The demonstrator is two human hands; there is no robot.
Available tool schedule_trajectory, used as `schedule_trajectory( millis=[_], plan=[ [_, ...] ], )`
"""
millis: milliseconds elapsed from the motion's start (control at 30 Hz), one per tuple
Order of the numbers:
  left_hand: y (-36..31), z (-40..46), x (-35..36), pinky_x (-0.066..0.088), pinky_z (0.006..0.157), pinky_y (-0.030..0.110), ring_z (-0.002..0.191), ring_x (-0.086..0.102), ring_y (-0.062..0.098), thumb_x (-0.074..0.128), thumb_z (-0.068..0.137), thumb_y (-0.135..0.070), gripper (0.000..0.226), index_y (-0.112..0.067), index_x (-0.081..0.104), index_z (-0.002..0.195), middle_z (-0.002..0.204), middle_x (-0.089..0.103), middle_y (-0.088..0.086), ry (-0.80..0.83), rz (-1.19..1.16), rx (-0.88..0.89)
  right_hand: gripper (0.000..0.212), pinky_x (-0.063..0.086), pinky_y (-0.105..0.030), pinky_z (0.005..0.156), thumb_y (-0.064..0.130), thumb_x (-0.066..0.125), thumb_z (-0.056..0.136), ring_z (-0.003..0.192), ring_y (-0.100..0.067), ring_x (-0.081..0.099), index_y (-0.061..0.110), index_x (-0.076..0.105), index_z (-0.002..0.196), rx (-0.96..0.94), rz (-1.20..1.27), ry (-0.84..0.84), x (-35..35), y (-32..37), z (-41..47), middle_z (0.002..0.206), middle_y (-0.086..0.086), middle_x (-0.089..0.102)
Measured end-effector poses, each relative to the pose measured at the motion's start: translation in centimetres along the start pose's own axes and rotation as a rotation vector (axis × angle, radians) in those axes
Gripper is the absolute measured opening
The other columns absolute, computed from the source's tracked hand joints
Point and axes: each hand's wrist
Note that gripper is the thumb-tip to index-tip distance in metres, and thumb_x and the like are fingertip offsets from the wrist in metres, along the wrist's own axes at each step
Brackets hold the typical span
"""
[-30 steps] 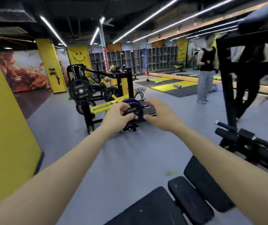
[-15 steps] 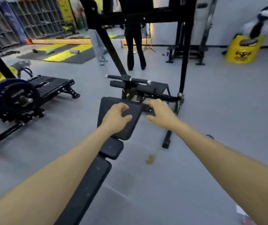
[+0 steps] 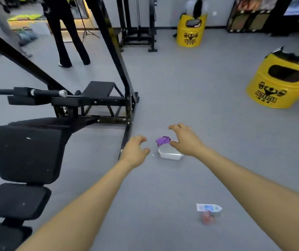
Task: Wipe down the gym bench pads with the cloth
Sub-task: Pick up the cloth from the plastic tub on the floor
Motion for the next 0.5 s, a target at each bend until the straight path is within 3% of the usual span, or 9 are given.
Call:
schedule_trajectory(
  millis=[500],
  plan=[
    [1.9,32.8,8.4,0.040,0.099,0.032,0.118,0.052,0.023,0.056,0.089,-0.017,0.037,-0.011,0.051,0.125,0.131,0.049,0.008,0.261,0.099,-0.076,0.057,0.037,-0.039,0.104,0.023,0.054,0.092,0.129,-0.029,0.034,0.016,0.030,0.143,0.314,0.036,0.202,5.3,-15.2,26.0,0.139,-0.010,0.038]
  ],
)
Point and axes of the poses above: each hand's wrist, its own z-axis towards the middle knuckle, its own x-axis out of the palm, y = z × x
